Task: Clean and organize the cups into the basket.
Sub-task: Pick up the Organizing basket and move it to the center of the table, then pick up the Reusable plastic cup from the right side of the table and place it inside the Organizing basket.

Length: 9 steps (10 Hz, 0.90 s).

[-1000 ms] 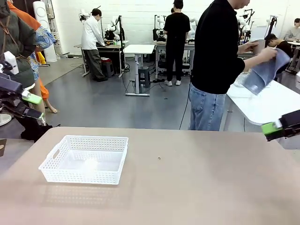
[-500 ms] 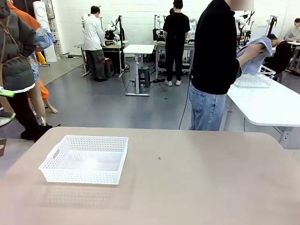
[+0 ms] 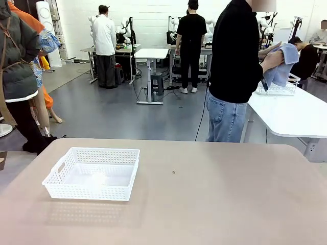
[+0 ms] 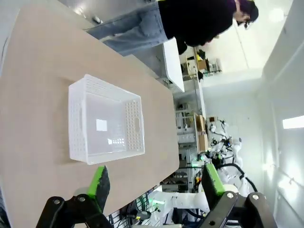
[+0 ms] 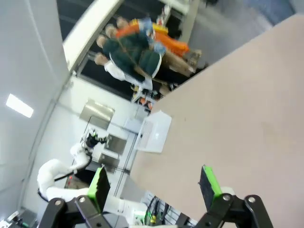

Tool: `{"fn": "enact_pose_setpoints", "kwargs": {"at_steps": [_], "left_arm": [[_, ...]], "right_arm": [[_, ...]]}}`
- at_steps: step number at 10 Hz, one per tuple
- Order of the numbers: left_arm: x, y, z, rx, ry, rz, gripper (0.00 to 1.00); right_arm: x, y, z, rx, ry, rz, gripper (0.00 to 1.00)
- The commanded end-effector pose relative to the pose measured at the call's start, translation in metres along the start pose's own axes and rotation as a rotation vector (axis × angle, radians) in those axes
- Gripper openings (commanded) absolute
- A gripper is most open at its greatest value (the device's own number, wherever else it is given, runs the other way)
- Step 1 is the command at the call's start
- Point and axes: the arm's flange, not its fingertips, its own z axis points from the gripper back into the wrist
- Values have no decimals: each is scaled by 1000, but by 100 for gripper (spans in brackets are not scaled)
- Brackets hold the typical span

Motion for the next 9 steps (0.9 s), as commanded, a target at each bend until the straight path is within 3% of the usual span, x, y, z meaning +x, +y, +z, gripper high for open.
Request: {"fn": "enact_pose_setpoints", "kwargs": {"at_steps": [1, 2, 3, 4, 9], "left_arm": [[-5, 9, 16, 7, -34, 2, 100], [-6, 9, 25, 6, -66, 3, 100], [-3, 6, 11, 8, -25, 15, 100], [-3, 6, 11, 8, -25, 15, 100], [-3, 6, 11, 8, -25, 15, 100]], "right_arm": [[-7, 0, 19, 52, -90, 45, 100], [-8, 5, 24, 56, -130, 70, 100], [-5, 14, 16, 33, -157, 119, 100], [-11, 6, 28, 29, -96, 27, 100], [-11, 6, 28, 29, -96, 27, 100]]}}
